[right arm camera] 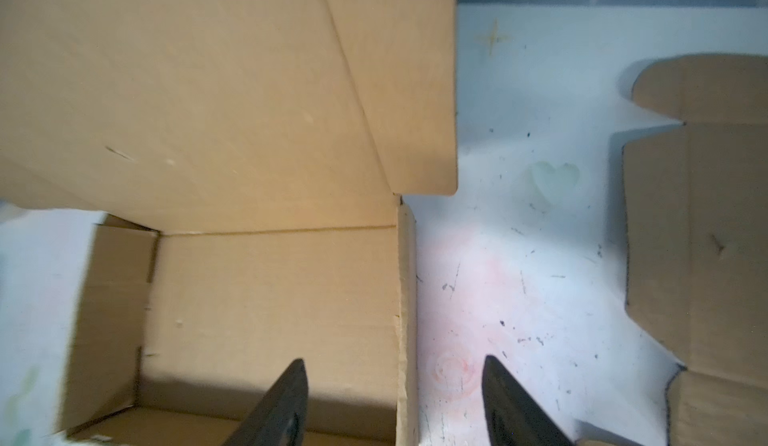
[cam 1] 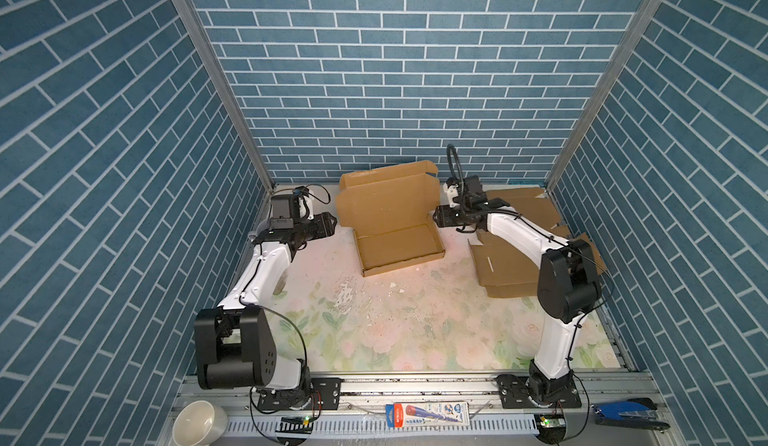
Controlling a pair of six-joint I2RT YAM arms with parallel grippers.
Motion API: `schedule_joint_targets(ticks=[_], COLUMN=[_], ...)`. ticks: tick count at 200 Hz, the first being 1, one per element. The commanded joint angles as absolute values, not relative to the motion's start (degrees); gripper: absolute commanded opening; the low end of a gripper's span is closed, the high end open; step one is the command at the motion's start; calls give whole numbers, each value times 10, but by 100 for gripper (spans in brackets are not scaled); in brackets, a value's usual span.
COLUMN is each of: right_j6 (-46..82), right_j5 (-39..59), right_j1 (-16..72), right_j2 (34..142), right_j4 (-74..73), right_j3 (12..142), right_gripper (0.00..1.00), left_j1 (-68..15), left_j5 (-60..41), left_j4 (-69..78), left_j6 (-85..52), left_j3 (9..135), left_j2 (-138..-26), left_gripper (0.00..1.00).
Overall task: Fold the paper box
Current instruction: 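Release the box and raise both grippers above its upright lid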
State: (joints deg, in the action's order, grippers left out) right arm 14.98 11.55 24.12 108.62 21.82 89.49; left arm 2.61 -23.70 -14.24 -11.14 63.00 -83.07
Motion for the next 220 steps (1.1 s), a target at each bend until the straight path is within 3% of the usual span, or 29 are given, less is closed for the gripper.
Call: schedule_joint_targets(ticks=[1,63,103,152,182,220], right_j6=[104,-100,-110,-104,-104,-91], right_j5=[246,391,428,486,489,480], right_j1=[200,148,148,153,159,161], right_j2=[1078,1213,1340,1405,1417,1424], right_j4=[229,284,351,355,348,330], right_j3=[937,1148,1308,1364,1370,1370], right_gripper=[67,75,74,70,62,32], left_j1=[32,53,54,54,53,53], left_j5=[-293,-370,-396,-405,-423,-429], left_j4=[-134,-148,-155,-152,-136,-125], left_j6=[-48,29,46,57,44,40], left_j3=[662,740,766,791,800,800], left_j2=[-850,-945,-991,-1036,-1060,-1075], left_gripper=[69,66,64,59,55,46])
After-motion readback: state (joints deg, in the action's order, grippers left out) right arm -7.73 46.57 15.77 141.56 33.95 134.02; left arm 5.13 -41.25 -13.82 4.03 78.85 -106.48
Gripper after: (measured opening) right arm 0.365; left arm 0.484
